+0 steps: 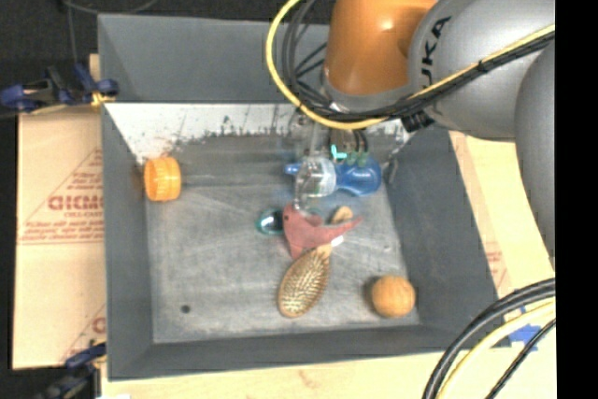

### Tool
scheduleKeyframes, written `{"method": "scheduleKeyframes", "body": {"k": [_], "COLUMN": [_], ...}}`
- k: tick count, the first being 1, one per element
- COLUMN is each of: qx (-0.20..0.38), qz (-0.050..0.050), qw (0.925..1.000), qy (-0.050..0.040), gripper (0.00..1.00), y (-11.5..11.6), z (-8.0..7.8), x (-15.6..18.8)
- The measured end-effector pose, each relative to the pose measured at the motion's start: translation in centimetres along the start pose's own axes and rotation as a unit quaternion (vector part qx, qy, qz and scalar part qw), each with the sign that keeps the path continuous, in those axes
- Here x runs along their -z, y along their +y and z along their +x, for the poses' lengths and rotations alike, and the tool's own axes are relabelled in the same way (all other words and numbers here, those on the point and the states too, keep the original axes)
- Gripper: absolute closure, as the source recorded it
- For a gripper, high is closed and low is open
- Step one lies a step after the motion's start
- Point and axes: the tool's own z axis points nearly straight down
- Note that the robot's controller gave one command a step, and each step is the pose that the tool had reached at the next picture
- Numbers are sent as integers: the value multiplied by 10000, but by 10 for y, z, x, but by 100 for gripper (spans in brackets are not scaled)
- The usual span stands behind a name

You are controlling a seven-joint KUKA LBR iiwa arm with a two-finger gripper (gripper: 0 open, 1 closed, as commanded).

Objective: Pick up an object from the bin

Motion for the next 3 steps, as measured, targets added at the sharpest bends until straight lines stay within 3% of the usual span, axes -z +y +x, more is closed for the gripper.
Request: {"method": "scheduleKeyframes", "body": {"k": [1,2,3], "qx": [-2,20,-872], "qz": [-4,3,-3], "qw": [10000,10000,9962], "qy": [-40,-53,-9], "gripper": [0,0,0], "y": [0,-22,-47], "z": [-2,26,47], "x": [5,-66,-78]}}
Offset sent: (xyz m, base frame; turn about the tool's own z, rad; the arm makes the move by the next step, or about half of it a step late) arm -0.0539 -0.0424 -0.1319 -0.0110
